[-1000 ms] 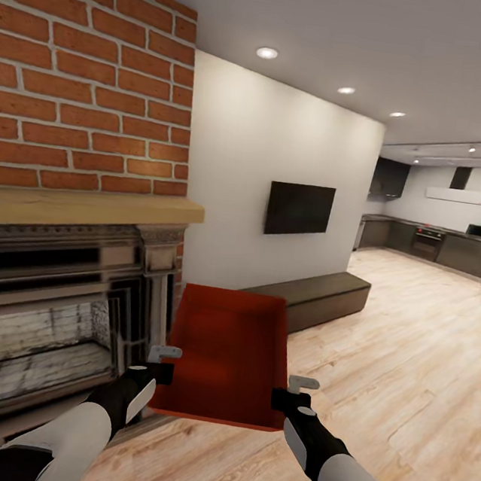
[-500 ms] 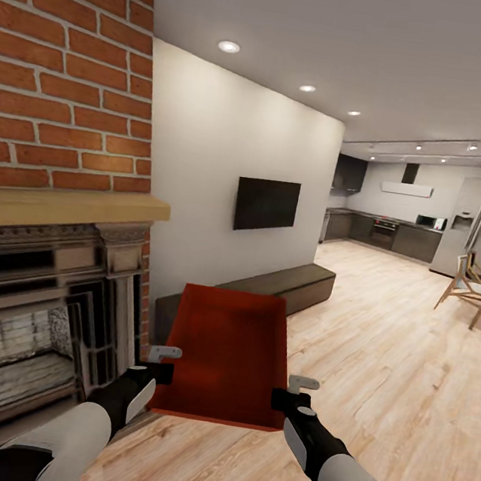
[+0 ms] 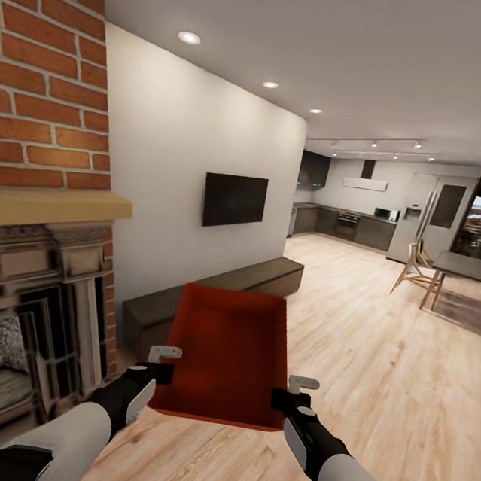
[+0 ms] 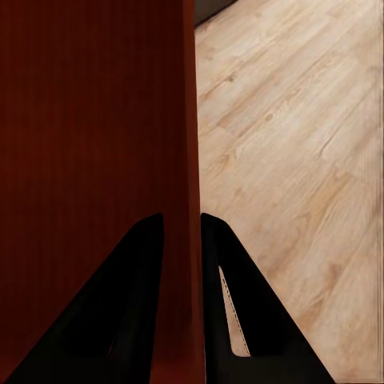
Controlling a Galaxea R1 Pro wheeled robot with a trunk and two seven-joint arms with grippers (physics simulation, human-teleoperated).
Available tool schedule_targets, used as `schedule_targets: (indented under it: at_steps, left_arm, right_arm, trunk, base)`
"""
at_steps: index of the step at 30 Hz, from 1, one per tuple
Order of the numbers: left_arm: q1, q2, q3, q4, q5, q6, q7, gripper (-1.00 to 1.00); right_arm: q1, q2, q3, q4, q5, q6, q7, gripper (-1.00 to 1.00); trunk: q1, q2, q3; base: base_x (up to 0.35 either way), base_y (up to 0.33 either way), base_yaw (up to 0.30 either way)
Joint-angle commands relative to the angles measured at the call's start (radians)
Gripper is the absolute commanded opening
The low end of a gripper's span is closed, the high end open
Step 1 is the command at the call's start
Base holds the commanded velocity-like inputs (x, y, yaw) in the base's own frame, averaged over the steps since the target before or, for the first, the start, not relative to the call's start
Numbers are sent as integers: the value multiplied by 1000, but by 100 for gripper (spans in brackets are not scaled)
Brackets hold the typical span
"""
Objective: Move the two storage containers from the living room to the garage. In the garage, place one container on the floor and stack the other container on top of it (either order is fine).
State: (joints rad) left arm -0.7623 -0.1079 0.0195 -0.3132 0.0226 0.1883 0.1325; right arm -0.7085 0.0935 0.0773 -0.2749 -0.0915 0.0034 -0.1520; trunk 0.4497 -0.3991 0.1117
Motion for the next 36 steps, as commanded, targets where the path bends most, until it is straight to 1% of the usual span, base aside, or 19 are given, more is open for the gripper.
schedule_targets:
  at_steps: [1,36]
  left_arm:
    - [0,10,10,-6,-24,-12,10,-100]
    - [0,7,8,0,-24,-13,9,-100]
  right_arm:
    - [0,-5,-4,3,-11,0,-9,-100]
    - [0,-4,-4,3,-11,0,-9,-100]
  trunk:
    - [0,-1,0]
    - [0,-1,0]
  base:
    - [0,0,-286]
    - [0,0,-287]
